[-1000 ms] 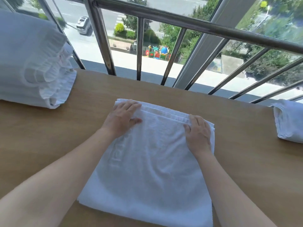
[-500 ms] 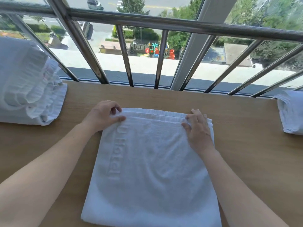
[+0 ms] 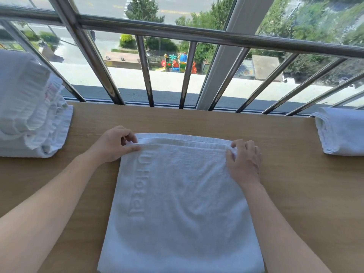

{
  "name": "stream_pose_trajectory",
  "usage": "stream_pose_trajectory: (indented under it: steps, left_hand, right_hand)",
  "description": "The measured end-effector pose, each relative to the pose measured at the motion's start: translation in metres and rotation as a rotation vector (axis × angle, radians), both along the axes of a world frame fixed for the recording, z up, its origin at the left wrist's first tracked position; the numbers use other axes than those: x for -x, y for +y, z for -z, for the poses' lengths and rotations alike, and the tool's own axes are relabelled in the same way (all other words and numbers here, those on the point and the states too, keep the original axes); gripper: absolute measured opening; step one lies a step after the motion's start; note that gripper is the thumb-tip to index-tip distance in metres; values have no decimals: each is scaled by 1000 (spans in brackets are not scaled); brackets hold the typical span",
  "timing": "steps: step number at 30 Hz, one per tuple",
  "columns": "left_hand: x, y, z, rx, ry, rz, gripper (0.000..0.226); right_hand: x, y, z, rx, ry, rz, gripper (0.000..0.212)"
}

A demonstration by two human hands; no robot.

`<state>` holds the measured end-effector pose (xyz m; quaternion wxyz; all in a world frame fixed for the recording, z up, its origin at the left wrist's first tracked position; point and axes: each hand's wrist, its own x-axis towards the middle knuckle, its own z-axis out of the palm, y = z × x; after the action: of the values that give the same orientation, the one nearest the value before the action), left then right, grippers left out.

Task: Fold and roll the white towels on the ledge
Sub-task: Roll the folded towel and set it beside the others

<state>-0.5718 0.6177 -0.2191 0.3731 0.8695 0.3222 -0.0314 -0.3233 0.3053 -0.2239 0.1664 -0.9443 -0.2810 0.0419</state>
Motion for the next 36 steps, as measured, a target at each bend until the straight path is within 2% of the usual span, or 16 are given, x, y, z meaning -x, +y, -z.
stream_pose_trajectory:
  steps: [3,6,9,11,13,15,18,19,21,23,27,31,36]
  left_hand:
    - [3,-2,-2,89,-23,-89,16]
    - [10,-7,-4,264,-41,-148,20]
    - [17,-16,-2,412,-116,-358,33]
    - [13,-26,-2,528,-206,-513,32]
    - [8,-36,-6,633,-265,-580,30]
    - [14,-38,-19,746,-347,-591,32]
    - [40,-22,-35,928,-450,-399,33]
    - [46,-18,-41,944,-445,-371,36]
    - [38,-14,-39,802,-387,-440,36]
    - [16,-20,-28,637,-345,-572,27]
    - [-9,-25,2,523,-390,-724,25]
    - [-9,-23,26,353,-320,-725,14]
    - [-12,-27,25,160,-251,-698,18]
  right_hand:
    - [2,-2,-6,-191,143,123,13]
    - [5,-8,-9,-298,246,264,28]
    - [7,-14,-12,-379,365,427,30]
    - [9,-15,-13,-421,464,490,28]
    - [8,-14,-20,-465,494,512,27]
    - [3,-22,-33,-542,542,520,24]
    - [-6,-55,-52,-796,929,382,8]
    - [-9,-65,-59,-859,977,355,3]
    - [-19,-60,-62,-833,884,388,9]
    - [-27,-41,-52,-711,722,442,10]
    - [-34,-16,-21,-637,571,463,9]
    - [-33,-19,2,-651,514,558,8]
    - [-32,-19,10,-575,482,525,18]
